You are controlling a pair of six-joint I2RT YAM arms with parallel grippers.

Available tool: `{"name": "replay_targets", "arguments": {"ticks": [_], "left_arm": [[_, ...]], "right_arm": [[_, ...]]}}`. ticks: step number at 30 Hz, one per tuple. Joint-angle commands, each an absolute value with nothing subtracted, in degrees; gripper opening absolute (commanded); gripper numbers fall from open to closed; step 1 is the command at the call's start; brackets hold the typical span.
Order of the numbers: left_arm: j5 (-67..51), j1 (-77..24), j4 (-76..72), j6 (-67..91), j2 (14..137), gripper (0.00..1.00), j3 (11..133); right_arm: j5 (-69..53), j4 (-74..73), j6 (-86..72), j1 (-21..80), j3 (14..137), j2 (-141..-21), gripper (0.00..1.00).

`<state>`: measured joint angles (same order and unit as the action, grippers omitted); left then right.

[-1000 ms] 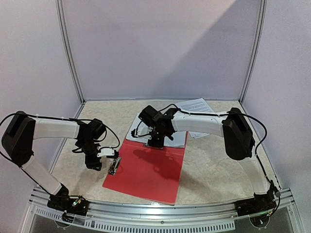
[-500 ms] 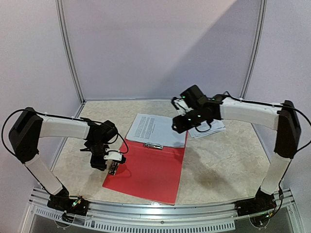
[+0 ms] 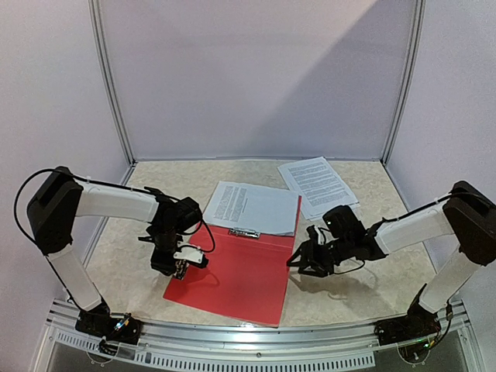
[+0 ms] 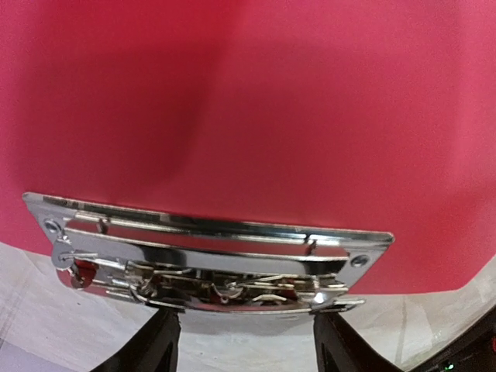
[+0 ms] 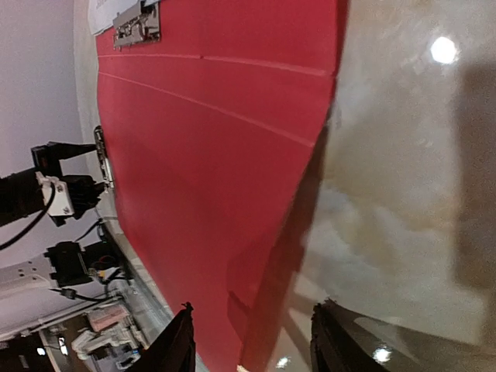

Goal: Put the files into the folder
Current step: Rotate the folder with some files at the center of the board.

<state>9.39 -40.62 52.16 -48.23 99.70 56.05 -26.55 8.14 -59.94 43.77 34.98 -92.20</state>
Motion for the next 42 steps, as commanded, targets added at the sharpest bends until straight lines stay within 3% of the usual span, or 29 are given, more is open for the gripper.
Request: {"name": "replay_targets", "arguments": {"ticks": [1, 5, 9, 17, 25, 29, 39, 42], "left_arm": [[3.5, -42.6, 49.6, -46.1, 102.6, 0.6, 54.2], [0.6, -42.5, 50.7, -46.1, 100.7, 0.6, 54.3], [-2.8, -42.4, 52.3, -46.9, 98.2, 0.6, 54.1], [-12.2, -39.9, 55.7, -48.4, 90.9, 0.61, 54.3], [-21.7, -30.3, 57.8, -50.1, 83.1, 0.62, 56.6], [-20.5, -30.2, 55.7, -49.4, 82.6, 0.62, 55.6], [-18.0, -30.4, 51.7, -46.8, 85.2, 0.62, 54.7], [-17.2, -30.7, 49.5, -46.2, 85.6, 0.62, 53.7]], "right_arm": [[-34.0, 24.9, -69.2, 47.0, 34.8, -97.9, 0.42], [-35.4, 31.6, -72.7, 46.3, 33.6, -101.4, 0.19], [-36.1, 22.0, -67.6, 43.2, 36.6, -101.5, 0.01], [-40.7, -21.9, -32.5, 38.5, 55.0, -104.8, 0.01], [-43.0, -43.4, -13.3, 39.9, 61.4, -107.0, 0.01], [-33.5, -50.8, -10.4, 38.9, 67.0, -109.2, 0.0], [-12.1, -73.4, 11.5, 38.4, 117.9, -134.9, 0.0], [-6.1, -76.0, 15.9, 38.3, 127.9, -141.7, 0.0]]}}
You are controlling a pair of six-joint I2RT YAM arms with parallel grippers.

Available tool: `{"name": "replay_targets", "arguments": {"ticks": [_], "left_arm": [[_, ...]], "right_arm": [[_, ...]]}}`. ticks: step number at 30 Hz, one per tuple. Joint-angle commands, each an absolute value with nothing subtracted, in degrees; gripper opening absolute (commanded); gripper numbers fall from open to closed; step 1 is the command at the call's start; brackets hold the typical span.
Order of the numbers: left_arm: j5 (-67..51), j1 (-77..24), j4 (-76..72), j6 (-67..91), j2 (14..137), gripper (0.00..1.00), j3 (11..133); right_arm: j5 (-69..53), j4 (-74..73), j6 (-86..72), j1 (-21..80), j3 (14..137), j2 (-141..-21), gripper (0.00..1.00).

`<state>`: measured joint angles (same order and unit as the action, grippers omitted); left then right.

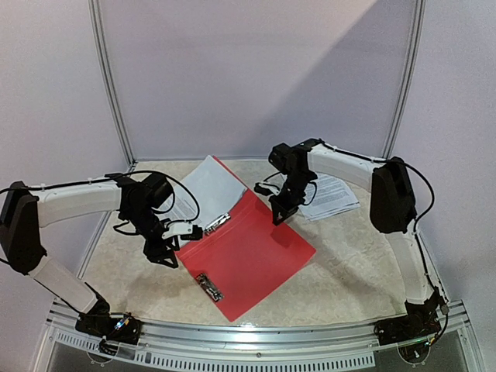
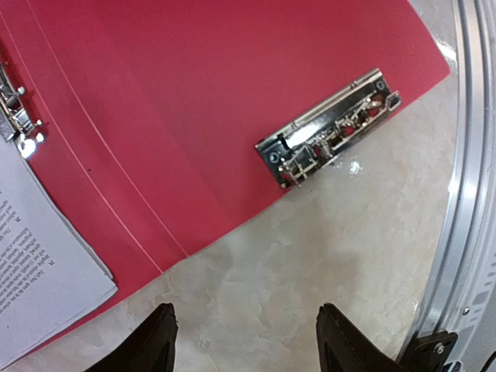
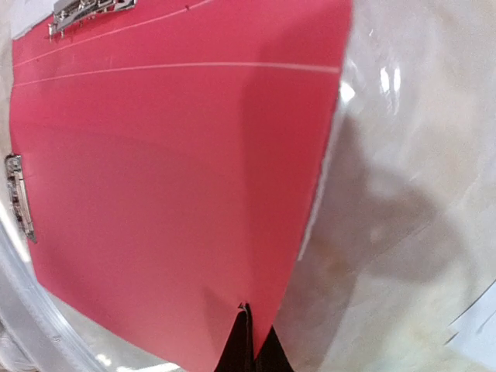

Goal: Put the files into the folder
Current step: Rotate the folder with some files at the center of the board.

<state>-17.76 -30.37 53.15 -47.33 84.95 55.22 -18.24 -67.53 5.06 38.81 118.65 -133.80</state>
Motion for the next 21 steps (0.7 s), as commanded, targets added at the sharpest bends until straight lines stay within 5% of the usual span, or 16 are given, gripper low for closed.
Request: {"name": "replay_targets", "arguments": {"ticks": [1, 6, 10, 14, 21], "left_arm": [[-16.8, -30.9, 49.1, -46.2, 85.8, 0.62, 53.6], [-14.1, -32.8, 47.3, -46.8, 88.9, 0.64, 53.4], [-11.2, -33.8, 45.9, -47.9, 90.2, 0.65, 53.1], [-8.5, -33.8, 44.5, -49.8, 89.9, 0.64, 52.7], [-10.7, -31.5, 44.5, -49.5, 87.3, 0.64, 53.8]], "right_arm": [[-4.1, -75.3, 17.1, 38.2, 129.4, -142.7, 0.01], [0.7, -65.8, 19.1, 37.6, 130.0, -143.2, 0.1], [4.4, -59.5, 17.7, 37.6, 129.6, -141.5, 0.45], [5.6, -56.0, 12.5, 37.6, 127.6, -136.0, 0.55], [-3.2, -41.7, -12.8, 36.4, 95.1, -113.8, 0.66]]}}
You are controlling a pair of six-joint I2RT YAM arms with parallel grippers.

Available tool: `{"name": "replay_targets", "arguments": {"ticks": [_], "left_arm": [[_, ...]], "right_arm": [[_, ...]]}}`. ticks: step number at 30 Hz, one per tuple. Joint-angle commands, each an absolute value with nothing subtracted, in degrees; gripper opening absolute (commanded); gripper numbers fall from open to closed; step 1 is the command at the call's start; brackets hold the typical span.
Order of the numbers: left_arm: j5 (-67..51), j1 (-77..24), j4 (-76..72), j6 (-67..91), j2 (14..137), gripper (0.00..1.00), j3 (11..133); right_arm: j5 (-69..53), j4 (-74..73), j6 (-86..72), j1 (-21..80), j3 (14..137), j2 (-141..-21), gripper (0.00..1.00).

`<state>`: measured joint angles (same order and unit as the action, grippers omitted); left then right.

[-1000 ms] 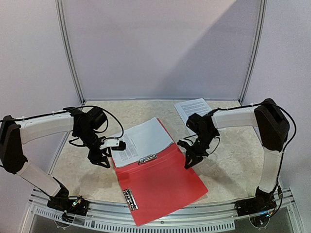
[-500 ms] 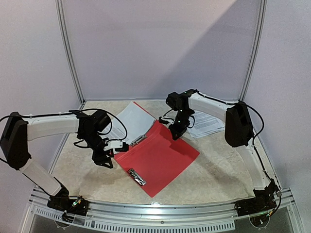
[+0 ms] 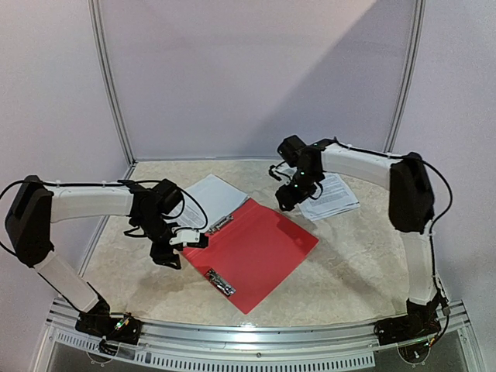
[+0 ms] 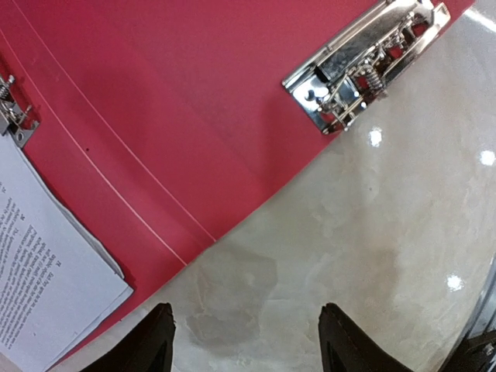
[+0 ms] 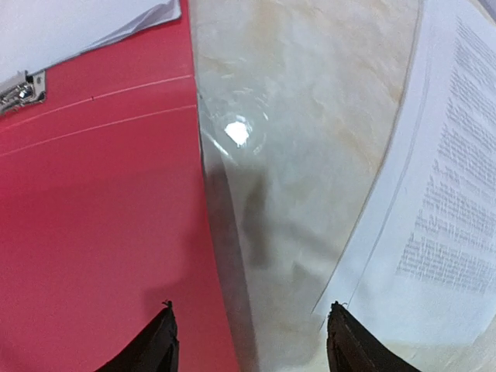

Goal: Put the files into the folder
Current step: Rotate the folder with some files at the center of the board.

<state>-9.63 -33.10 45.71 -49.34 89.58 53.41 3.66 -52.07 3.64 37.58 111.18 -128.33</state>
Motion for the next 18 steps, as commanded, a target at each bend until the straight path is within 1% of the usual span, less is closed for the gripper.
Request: {"name": "replay_targets", "arguments": {"ticks": [1, 5, 8, 10, 14, 18], "left_arm": [[-10.4, -30.2, 43.8, -48.7, 86.9, 0.64, 54.3], [-5.9, -22.0, 41.7, -44.7, 88.9, 0.65, 58.9], [-1.1, -14.2, 40.3, -41.5, 94.3, 0.64, 64.6], [3.4, -10.7, 38.8, -40.2, 98.3, 0.64, 68.5], [9.3, -5.6, 36.6, -38.1, 106.3, 0.64, 75.4], [14.1, -3.6, 33.9, -38.5, 112.2, 0.64, 78.1]], "right_arm": [[-5.8, -38.5, -17.8, 36.0, 89.4, -110.8, 0.67], [-10.2, -28.5, -31.5, 35.4, 69.6, -98.6, 0.68], [-10.8, -23.8, -39.9, 35.4, 58.9, -92.4, 0.7], [-10.9, -18.8, -44.6, 35.4, 51.4, -87.6, 0.71], [-12.3, -9.8, -53.8, 35.4, 41.1, -83.4, 0.71], [-14.2, 1.2, -59.6, 35.5, 34.1, -84.1, 0.68]]}}
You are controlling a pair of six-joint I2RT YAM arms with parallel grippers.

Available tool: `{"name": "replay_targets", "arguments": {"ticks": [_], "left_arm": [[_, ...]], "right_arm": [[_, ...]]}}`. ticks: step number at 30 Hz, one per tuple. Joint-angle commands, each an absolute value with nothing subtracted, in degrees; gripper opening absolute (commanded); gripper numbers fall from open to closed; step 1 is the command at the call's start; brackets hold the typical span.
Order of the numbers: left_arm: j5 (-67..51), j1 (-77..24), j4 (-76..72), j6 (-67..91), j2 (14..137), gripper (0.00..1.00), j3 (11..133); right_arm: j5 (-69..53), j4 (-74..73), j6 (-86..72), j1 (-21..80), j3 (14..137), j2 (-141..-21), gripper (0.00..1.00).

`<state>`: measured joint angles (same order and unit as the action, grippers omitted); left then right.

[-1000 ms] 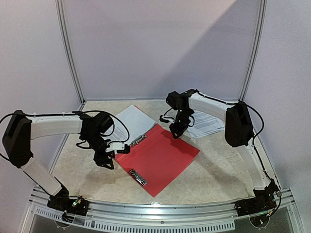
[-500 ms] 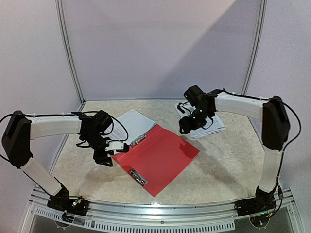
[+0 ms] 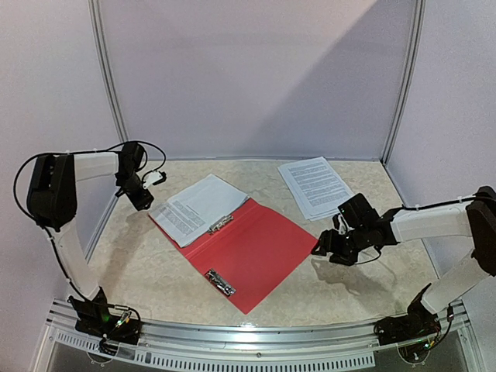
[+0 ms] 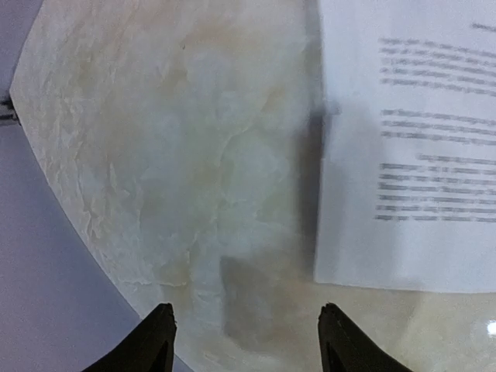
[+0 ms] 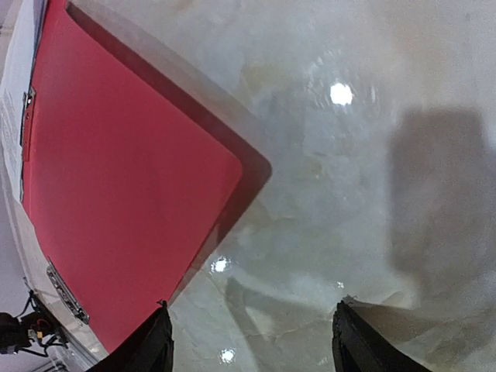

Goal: Put the files into the folder
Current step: Rotate the folder with some files at the center of the board.

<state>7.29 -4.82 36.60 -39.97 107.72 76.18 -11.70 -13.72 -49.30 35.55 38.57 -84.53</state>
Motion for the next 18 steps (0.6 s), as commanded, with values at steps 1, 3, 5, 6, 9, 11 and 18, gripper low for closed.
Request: {"name": "replay_targets", "arguments": {"ticks": [1, 3, 5, 6, 9, 11, 18], "left_arm": [[14.8, -3.5, 33.2, -38.9, 113.2, 0.63, 77.8], [14.8, -3.5, 32.2, -39.5, 114.0, 0.63, 76.5], [13.9, -3.6, 31.5, -39.4, 113.9, 0.63, 74.7], [13.5, -3.6, 31.4, -39.2, 113.6, 0.63, 73.8], [12.5, -3.6, 30.7, -39.4, 112.5, 0.63, 70.8], [12.1, -3.7, 30.0, -39.7, 111.4, 0.63, 68.6], [7.6, -4.9, 29.7, -41.2, 106.3, 0.63, 61.4]], "right_arm": [[-14.0, 3.0, -60.1, 35.4, 33.5, -84.8, 0.67], [-14.4, 7.1, -60.5, 35.4, 33.1, -86.7, 0.65], [-14.7, 8.7, -60.4, 35.1, 33.9, -88.7, 0.63], [-14.6, 8.9, -60.2, 34.8, 34.4, -90.2, 0.61], [-15.2, 10.6, -59.9, 32.9, 34.7, -92.4, 0.5], [-15.4, 11.7, -59.9, 31.3, 34.7, -93.4, 0.37], [-18.3, 12.0, -56.5, 27.3, 38.2, -96.6, 0.15]]}}
